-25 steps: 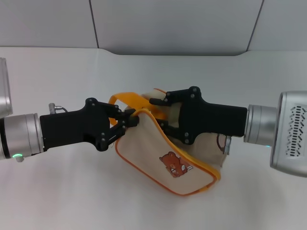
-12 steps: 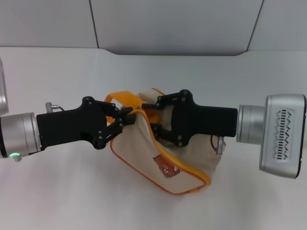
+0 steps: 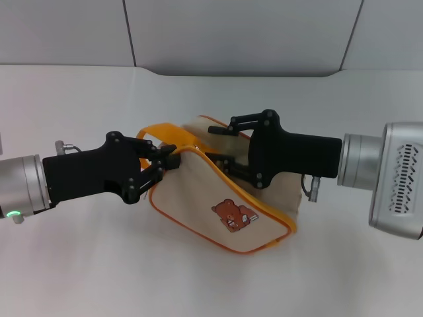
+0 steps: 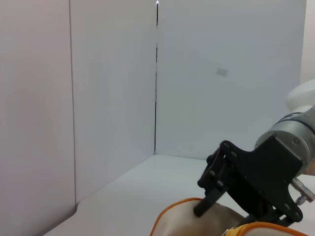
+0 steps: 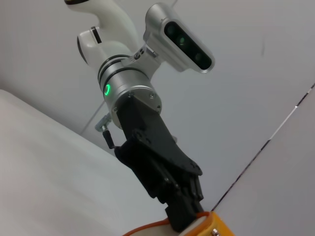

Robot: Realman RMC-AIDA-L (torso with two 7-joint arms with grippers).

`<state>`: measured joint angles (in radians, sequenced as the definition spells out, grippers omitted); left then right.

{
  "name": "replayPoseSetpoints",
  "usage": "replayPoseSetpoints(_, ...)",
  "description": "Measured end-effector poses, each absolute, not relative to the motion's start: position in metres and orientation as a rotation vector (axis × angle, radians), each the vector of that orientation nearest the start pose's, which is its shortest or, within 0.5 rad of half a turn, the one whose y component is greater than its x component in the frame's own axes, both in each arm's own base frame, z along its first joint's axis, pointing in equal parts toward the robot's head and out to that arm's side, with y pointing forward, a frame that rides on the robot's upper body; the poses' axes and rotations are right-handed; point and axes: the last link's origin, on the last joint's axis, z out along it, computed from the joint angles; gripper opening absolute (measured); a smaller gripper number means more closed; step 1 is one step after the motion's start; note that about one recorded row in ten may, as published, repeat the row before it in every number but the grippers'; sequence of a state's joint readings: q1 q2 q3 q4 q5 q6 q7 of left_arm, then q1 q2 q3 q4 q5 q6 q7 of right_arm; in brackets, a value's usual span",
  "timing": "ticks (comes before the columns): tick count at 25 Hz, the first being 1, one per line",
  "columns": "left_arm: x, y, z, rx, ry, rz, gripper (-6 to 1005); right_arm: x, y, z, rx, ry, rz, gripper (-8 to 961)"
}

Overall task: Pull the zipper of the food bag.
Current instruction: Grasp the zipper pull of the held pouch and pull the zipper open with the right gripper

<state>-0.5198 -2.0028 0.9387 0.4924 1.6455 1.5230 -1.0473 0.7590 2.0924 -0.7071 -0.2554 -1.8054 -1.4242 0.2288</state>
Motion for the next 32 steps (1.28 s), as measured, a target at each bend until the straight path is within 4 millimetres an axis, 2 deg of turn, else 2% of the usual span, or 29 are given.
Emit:
replayPoseSetpoints(5,-0.254,0.329,-0.005,-2.698,-0.252,-0.834,93,0.193,0.359,-0.062,-2.459,-0.689,0.707,365)
replayPoseSetpoints(16,-0.254,0.329,-0.004,-2.696,-0.248,-0.837,92,0.19,0.351,-0.076,-2.487,-0.74,0.715,364)
replayPoseSetpoints(25,-0.254,0.33,-0.003,-2.693,-0.249,-0.841,91,0.188,0.351,-0.075,-2.471,-0.739,0.729,364)
replayPoseSetpoints(32,-0.253,0.329,-0.004,-2.695,-0.249,-0.847,90,0.188,0.35,-0.082,-2.468,-0.86,0.664,325)
